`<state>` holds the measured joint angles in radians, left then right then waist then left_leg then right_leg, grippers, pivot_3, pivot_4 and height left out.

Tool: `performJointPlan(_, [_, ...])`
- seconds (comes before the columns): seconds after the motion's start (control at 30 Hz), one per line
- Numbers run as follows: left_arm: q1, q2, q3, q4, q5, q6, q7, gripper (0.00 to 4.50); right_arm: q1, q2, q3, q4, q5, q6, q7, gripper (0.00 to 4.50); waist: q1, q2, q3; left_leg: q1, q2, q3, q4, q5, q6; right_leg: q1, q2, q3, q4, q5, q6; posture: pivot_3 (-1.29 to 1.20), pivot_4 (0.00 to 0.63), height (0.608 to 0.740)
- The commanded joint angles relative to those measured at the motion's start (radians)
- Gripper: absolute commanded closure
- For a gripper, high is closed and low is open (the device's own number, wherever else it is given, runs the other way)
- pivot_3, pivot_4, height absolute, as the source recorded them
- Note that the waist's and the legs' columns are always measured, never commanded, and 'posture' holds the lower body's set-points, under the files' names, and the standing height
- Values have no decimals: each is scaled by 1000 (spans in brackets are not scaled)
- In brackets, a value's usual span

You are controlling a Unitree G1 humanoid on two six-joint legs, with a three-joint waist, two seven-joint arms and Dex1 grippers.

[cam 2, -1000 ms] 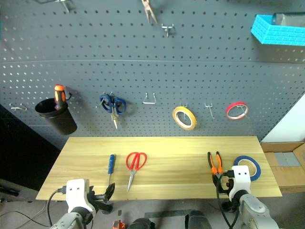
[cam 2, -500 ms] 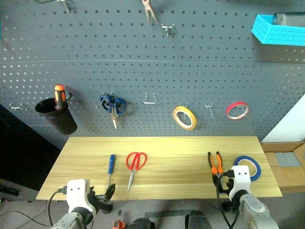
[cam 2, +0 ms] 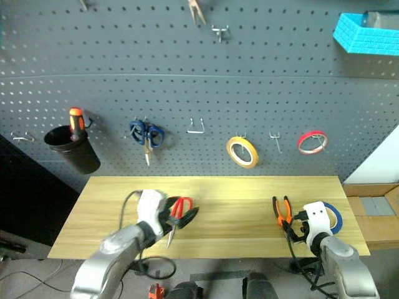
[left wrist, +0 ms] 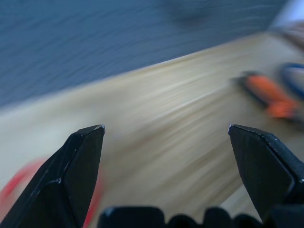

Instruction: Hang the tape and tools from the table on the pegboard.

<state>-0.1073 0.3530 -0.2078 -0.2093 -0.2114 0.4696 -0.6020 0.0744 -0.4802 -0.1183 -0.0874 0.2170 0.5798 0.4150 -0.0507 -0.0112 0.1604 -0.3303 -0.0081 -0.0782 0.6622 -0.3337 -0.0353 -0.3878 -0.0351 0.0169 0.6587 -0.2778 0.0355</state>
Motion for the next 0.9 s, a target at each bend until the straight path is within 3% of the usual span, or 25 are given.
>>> performJointPlan(0.03, [-95, -10, -157, 102, 69, -125, -133, 48, -41, -29, -16, 43, -5, 14, 18, 0, -9, 1, 3, 0, 0, 0, 0, -1, 1, 0, 0, 0, 0, 0, 0, -173, 195, 740])
performJointPlan(0.17, [-243, -41, -318, 321, 219, -379, -207, 48, -92, -48, -11, 100, -7, 36, 28, 0, -18, 2, 16, -2, 1, 1, 0, -4, 7, -1, -1, 1, -2, -1, 0, -201, 212, 740])
performJointPlan(0.37, [-387, -202, -331, 579, 239, -536, -215, 48, -162, -69, 3, 185, -26, 37, 49, 0, -37, 2, 41, -3, 1, 1, 2, -5, 9, -1, -4, 1, -2, -1, 2, -232, 234, 740])
performJointPlan(0.57, [-495, -310, -308, 731, 234, -595, -240, 48, -229, -89, 12, 273, -49, 15, 72, 0, -46, 1, 62, -4, 1, 2, 2, -5, 9, -1, -4, 1, -2, -2, 4, -242, 249, 740])
performJointPlan(0.9, [-557, -380, -251, 801, 231, -588, -237, 48, -308, -74, 4, 447, -38, 24, 105, 0, -64, 1, 77, -4, 1, 2, 3, -5, 9, -2, -5, 1, -2, -2, 5, -222, 252, 740])
